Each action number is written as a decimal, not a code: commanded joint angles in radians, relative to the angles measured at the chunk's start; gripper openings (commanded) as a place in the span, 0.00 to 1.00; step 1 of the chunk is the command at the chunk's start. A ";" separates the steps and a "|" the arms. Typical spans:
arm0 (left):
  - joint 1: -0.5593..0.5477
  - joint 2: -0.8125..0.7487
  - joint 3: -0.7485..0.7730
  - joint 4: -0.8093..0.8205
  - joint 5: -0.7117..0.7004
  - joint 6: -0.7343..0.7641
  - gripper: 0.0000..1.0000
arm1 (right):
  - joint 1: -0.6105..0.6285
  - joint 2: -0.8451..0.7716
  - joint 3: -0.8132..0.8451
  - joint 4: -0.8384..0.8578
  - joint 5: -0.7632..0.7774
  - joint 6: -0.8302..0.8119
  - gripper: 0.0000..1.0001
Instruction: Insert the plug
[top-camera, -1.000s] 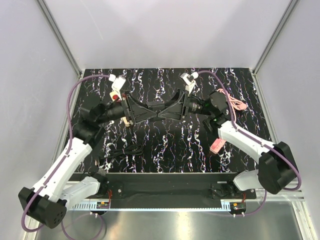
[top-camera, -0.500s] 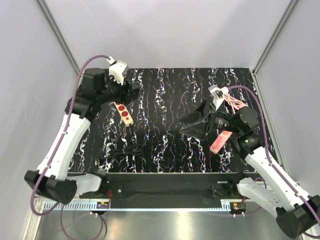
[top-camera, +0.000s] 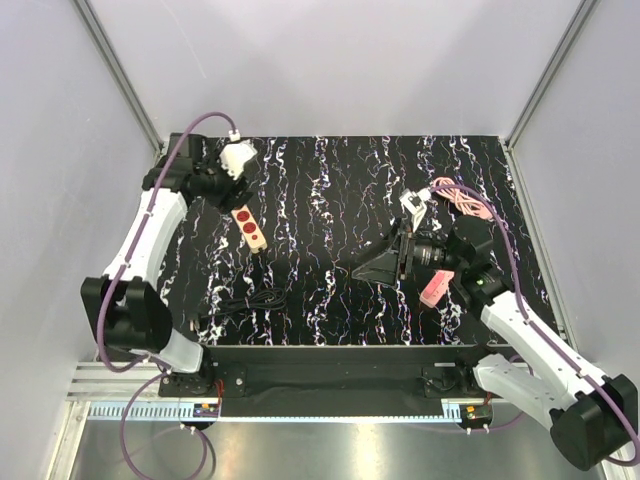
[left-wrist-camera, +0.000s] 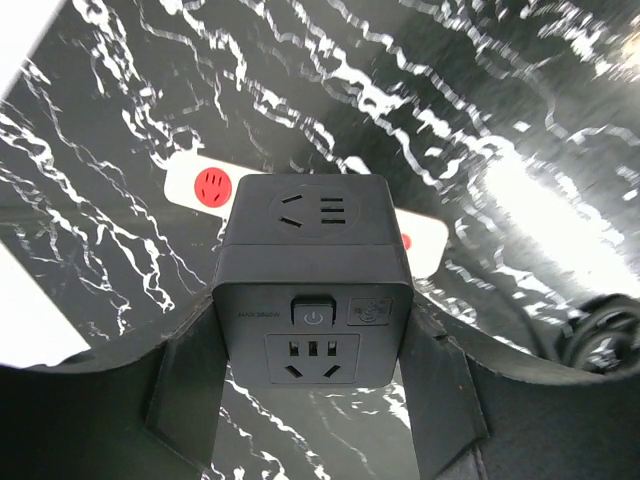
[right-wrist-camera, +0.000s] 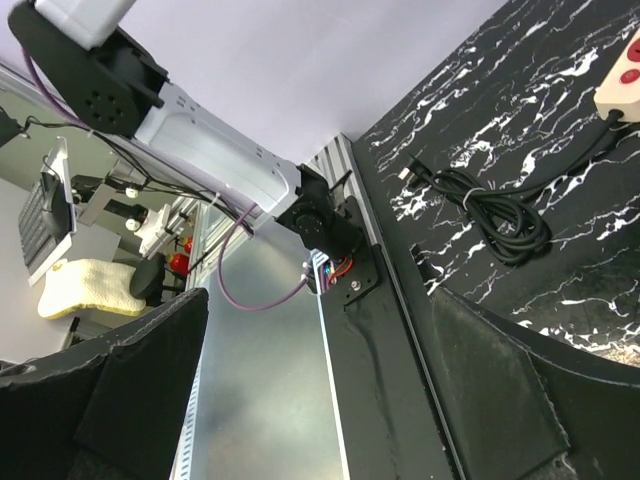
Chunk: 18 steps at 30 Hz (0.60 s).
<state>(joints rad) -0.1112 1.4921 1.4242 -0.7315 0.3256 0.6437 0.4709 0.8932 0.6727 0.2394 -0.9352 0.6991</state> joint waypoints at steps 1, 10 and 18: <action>0.085 0.045 0.045 0.030 0.170 0.125 0.00 | 0.002 0.019 -0.001 0.024 -0.019 -0.033 1.00; 0.101 0.270 0.214 -0.178 0.216 0.243 0.00 | 0.002 0.115 -0.042 0.076 0.030 0.071 1.00; 0.051 0.353 0.261 -0.241 0.046 0.297 0.00 | 0.003 0.127 -0.055 0.098 0.039 0.091 1.00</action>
<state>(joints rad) -0.0475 1.8294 1.6104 -0.9550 0.4118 0.8974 0.4709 1.0142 0.6037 0.2691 -0.9020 0.7750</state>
